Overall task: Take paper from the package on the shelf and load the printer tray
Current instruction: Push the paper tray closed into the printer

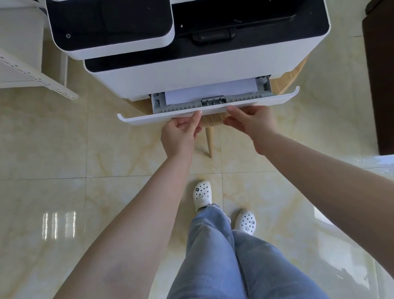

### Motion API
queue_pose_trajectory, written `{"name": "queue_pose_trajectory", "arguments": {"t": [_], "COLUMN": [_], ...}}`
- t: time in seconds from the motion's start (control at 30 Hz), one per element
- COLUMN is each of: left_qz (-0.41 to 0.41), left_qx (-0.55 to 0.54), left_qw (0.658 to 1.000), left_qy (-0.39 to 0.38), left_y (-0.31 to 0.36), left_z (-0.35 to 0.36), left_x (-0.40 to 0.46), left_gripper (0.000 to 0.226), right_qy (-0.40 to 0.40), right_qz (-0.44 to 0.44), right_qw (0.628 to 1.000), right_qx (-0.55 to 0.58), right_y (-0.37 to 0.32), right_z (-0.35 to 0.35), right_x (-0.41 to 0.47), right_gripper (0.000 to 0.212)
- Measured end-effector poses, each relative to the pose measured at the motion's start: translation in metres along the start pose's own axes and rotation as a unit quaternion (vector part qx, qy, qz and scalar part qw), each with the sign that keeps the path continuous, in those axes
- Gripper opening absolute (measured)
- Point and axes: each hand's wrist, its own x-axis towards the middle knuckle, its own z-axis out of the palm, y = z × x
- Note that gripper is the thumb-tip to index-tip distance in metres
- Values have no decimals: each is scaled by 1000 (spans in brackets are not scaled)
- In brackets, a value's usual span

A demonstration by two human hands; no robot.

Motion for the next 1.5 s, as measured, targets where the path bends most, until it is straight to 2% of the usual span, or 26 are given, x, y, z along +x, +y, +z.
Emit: {"name": "queue_pose_trajectory", "arguments": {"t": [0.23, 0.37, 0.57, 1.27, 1.5], "left_qz": [37, 55, 70, 90, 94], "left_qx": [89, 156, 182, 210, 187], "left_qw": [995, 986, 980, 972, 978], "left_qy": [15, 34, 45, 54, -20], "left_y": [9, 8, 31, 29, 20], "left_z": [2, 0, 9, 11, 1], "left_x": [21, 28, 46, 41, 38], "left_gripper": [29, 36, 45, 44, 26], "right_qy": [33, 50, 92, 96, 70], "right_qz": [-48, -83, -117, -125, -112], "right_qw": [987, 971, 951, 946, 945], "right_qx": [-148, -216, -270, -282, -299], "right_y": [-12, -10, -30, -29, -30], "right_z": [5, 5, 17, 16, 9], "right_x": [15, 17, 35, 31, 26], "right_gripper": [26, 36, 35, 35, 28]}}
